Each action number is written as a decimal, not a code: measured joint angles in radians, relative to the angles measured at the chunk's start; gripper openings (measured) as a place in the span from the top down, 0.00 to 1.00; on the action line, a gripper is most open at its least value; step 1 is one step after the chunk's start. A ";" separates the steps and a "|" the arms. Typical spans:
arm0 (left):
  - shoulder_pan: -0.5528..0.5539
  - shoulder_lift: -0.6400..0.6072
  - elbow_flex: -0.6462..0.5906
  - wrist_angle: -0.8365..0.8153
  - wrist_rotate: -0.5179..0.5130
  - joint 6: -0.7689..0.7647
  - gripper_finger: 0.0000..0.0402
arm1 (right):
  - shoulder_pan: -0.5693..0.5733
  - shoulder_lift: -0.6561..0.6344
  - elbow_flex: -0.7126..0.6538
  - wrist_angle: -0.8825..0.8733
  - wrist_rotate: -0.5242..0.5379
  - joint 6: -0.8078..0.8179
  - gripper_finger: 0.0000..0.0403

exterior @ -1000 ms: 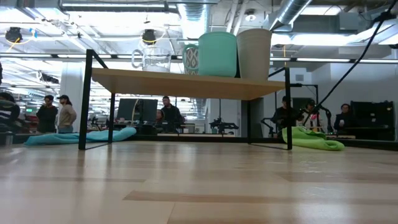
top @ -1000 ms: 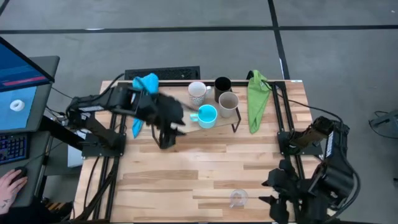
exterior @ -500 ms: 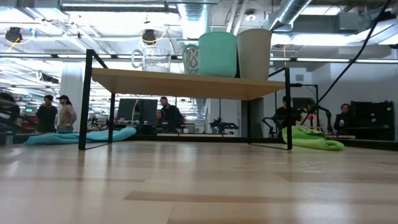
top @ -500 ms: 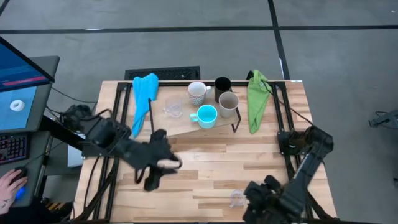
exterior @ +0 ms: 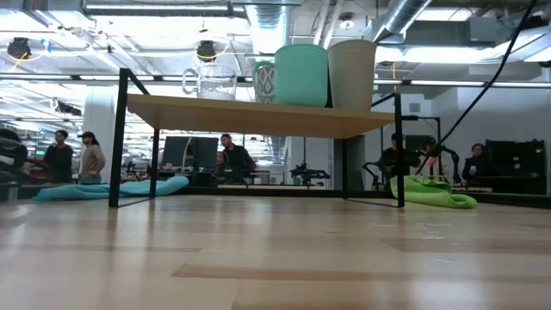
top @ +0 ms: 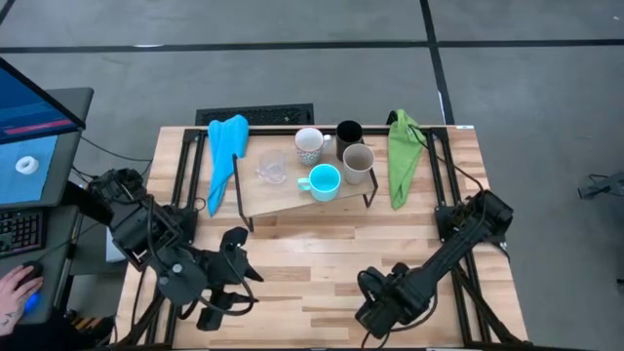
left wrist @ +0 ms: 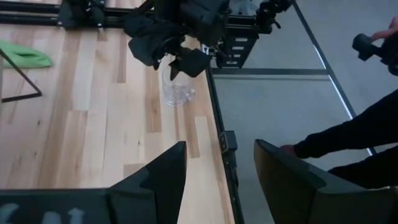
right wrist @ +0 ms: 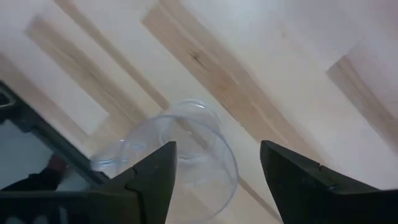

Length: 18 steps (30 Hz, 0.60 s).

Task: Stack small to large cups/mugs on shelf
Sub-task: Put the transparent mug on the shelf

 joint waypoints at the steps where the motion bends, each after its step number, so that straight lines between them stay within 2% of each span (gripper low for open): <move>1: -0.003 0.000 0.000 0.000 0.000 0.000 0.56 | 0.001 -0.001 -0.017 0.015 -0.003 0.008 0.37; 8: -0.005 0.000 0.000 -0.001 0.000 -0.001 0.56 | 0.021 -0.003 -0.060 0.061 -0.015 0.021 0.37; 11: -0.005 0.000 0.000 -0.001 0.000 -0.001 0.56 | 0.030 -0.003 -0.093 0.106 -0.028 0.033 0.40; 14: -0.005 0.000 0.000 -0.001 -0.001 -0.002 0.56 | 0.041 -0.003 -0.107 0.130 -0.024 0.063 0.49; 18: -0.005 0.000 0.000 -0.001 -0.001 -0.008 0.56 | 0.044 -0.003 -0.109 0.134 -0.023 0.074 0.66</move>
